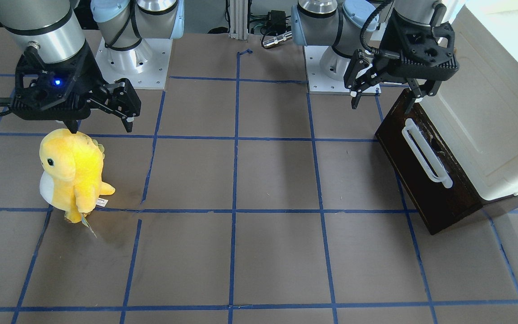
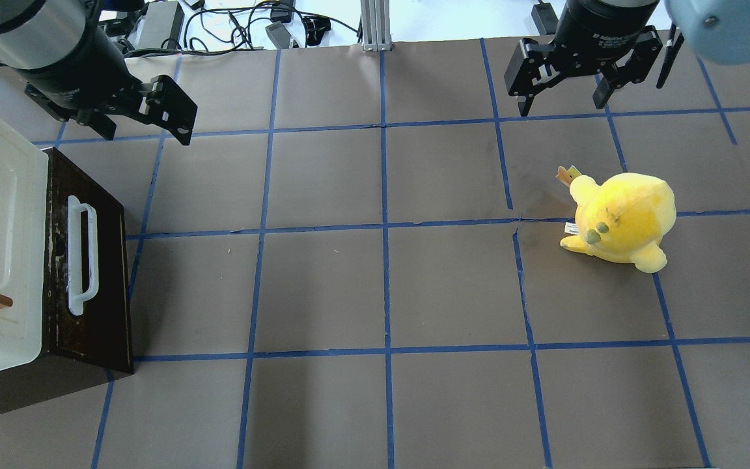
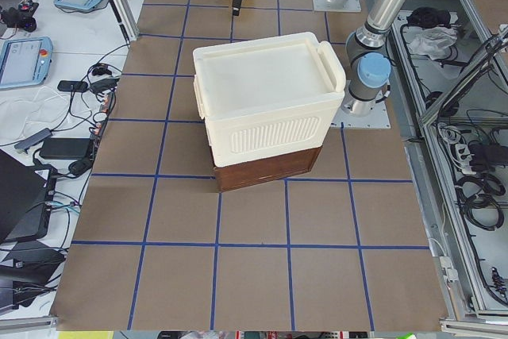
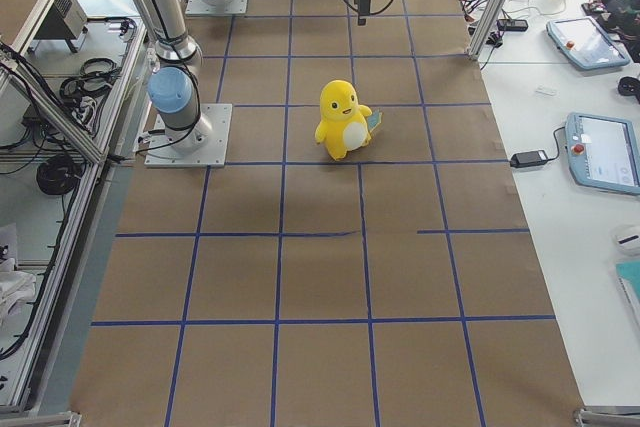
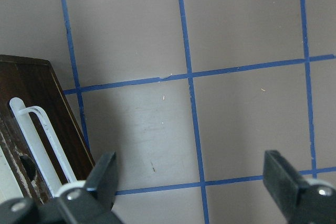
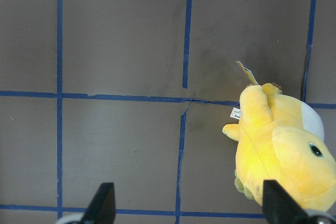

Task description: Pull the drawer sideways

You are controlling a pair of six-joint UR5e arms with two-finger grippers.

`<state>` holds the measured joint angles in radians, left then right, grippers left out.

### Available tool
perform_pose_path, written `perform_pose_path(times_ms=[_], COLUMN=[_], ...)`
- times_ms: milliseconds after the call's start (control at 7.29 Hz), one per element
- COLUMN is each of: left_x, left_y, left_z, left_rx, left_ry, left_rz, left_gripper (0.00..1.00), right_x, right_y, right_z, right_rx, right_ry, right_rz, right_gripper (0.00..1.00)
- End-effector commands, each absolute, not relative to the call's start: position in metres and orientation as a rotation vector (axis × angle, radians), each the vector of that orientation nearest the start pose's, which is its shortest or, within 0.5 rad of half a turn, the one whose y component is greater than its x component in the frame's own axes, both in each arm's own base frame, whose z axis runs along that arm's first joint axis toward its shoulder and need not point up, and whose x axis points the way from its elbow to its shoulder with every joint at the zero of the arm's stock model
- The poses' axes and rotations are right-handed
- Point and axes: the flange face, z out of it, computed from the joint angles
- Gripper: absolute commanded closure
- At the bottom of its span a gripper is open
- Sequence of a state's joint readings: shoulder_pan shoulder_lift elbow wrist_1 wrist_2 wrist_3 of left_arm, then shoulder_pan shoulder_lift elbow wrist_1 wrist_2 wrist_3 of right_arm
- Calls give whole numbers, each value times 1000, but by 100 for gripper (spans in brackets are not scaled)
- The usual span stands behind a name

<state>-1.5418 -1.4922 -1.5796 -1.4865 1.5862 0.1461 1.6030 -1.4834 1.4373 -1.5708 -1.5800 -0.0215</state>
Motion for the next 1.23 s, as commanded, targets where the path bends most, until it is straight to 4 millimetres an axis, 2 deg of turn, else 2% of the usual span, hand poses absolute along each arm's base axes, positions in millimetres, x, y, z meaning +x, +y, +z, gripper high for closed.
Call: perform_pose_path(times_ms=[0,823,1097], left_x=[-118,-118,-114], left_y=[-477,-472,-486], left_z=[529,529,513], left_rx=[177,102,59], left_ry=[3100,3100,3074], left_rz=[-231,-200,-163], left_gripper=[0,0,0], right_x=[149,149,149], right_y=[-529,-529,-529], right_z=[509,509,509], right_rx=[-84,-84,-84], right_ry=[3149,3149,3149], right_rz=[-73,-73,-73], right_gripper=[0,0,0])
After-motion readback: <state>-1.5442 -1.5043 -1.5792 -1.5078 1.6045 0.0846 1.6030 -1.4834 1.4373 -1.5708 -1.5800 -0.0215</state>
